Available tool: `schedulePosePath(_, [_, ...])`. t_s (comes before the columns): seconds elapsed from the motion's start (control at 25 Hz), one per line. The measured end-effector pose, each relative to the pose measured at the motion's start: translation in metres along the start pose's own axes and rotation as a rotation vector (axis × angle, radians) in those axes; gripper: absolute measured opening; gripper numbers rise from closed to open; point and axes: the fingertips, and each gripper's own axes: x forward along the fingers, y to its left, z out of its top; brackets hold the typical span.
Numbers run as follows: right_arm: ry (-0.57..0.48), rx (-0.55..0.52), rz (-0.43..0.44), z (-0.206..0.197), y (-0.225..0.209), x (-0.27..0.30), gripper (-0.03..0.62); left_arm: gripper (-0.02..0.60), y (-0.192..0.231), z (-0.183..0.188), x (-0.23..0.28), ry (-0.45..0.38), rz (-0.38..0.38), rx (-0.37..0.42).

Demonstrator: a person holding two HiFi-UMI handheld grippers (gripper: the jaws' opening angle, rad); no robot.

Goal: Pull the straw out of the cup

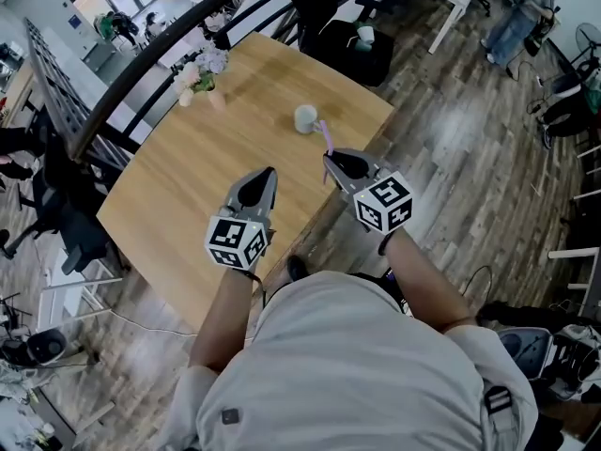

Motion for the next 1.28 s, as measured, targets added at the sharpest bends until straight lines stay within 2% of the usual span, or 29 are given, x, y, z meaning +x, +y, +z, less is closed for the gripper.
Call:
schedulePosePath(0.2, [-0.015,0.008,0.036,-0.004,-0.006,-0.052,0.035,0.005,-0.043,0.005,0.001,-0.021,0.051,0.005])
schedulePosePath(0.52, [-0.056,-0.031,0.113,-0.024,-0.005,-0.145,0.035,0.005,-0.141,0.000,0.000,-0.046,0.074,0.011])
schedulePosePath(0.84, [-0.092,-0.036,0.149,-0.042,0.003,-0.224,0.035,0.005,-0.214,-0.015,-0.020,-0.059,0.117,0.008])
schedulePosePath(1.04, [-0.112,-0.038,0.163,-0.052,0.007,-0.262,0.034,0.005,-0.248,-0.022,-0.029,-0.058,0.139,0.006])
schedulePosePath(1.28, [-0.119,-0.030,0.177,-0.057,0.015,-0.282,0.034,0.005,-0.267,-0.028,-0.043,-0.054,0.159,-0.002])
